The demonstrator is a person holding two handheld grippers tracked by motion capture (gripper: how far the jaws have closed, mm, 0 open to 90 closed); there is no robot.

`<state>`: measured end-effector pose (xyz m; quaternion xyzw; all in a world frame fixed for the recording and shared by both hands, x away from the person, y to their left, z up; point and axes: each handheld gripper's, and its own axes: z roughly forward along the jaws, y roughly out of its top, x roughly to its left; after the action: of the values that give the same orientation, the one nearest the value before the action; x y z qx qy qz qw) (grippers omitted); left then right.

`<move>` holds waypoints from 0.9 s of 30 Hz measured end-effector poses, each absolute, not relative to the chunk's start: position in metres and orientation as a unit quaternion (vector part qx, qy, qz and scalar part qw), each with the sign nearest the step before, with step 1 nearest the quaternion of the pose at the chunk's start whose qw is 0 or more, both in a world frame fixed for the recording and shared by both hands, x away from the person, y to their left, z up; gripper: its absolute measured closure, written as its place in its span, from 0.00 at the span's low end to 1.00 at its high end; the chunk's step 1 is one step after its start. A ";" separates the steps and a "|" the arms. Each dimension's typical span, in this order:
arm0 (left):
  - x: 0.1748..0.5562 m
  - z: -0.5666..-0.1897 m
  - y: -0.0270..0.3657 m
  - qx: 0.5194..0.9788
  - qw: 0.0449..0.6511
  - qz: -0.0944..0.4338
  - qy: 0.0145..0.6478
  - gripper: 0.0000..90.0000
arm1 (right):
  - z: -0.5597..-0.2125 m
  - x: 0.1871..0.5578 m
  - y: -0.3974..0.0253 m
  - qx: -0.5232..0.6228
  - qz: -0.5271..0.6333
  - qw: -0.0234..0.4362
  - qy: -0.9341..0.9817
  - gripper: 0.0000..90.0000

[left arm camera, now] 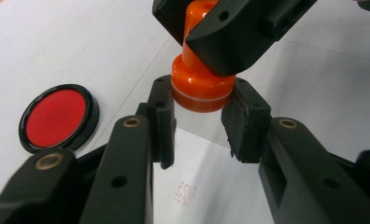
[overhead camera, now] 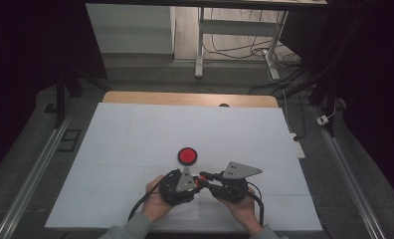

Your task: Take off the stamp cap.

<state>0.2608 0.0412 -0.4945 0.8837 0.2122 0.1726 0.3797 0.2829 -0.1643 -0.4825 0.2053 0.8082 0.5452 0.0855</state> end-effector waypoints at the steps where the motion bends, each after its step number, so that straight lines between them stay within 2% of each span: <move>1: 0.261 -0.495 0.041 0.884 0.380 0.172 0.212 0.73 | -0.483 0.283 -0.164 0.205 0.545 0.086 0.808 0.80; 27: 0.262 -0.498 0.042 0.885 0.380 0.164 0.214 0.73 | -0.484 0.280 -0.161 0.200 0.539 0.101 0.812 0.81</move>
<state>0.2620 0.0420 -0.4975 0.8846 0.2144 0.1638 0.3804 0.2803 -0.1611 -0.4838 0.1997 0.8124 0.5386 0.1005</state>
